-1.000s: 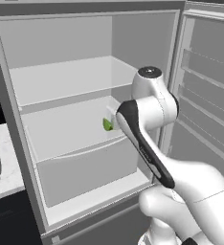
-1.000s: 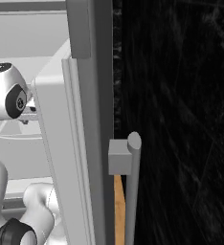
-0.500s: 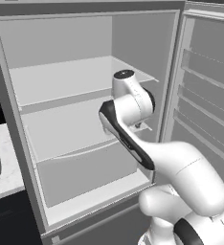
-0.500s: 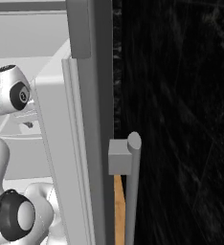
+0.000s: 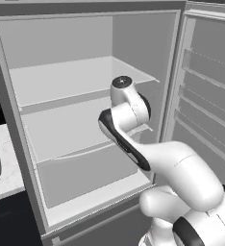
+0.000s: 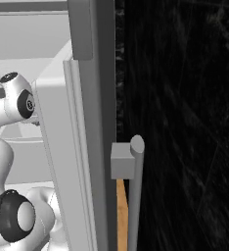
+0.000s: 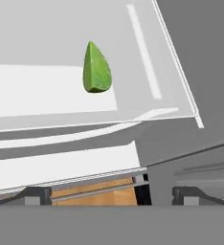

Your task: Place one lemon wedge and one steak in each tupperware on the nearby counter, to pack two identical lunches.

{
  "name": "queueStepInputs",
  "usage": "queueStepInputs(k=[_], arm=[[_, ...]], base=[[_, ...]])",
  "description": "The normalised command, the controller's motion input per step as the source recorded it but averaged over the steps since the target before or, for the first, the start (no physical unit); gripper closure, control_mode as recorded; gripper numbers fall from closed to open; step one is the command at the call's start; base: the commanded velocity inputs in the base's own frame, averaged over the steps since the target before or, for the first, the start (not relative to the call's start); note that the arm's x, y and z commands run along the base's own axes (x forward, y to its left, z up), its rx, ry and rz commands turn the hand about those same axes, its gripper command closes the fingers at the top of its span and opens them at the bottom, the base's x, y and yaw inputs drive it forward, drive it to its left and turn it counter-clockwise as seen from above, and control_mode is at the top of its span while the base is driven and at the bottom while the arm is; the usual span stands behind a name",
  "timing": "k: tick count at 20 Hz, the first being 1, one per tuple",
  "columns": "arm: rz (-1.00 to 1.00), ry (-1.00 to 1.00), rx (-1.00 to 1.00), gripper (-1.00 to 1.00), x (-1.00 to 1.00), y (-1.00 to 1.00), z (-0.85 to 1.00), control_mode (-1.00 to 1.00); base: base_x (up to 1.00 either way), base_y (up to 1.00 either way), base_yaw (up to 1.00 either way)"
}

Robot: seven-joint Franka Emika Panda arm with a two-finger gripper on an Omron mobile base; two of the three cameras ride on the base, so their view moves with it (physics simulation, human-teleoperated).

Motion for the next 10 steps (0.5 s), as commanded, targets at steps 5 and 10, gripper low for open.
queueStepInputs(k=[5, 10], arm=[[0.00, -0.16, 0.05, -1.00, 0.41, 0.00, -0.29, -1.00], [0.00, -0.01, 0.00, -1.00, 0.51, 0.00, -0.25, -1.00]], base=[[0.00, 0.00, 0.00], [0.00, 0.00, 0.00]])
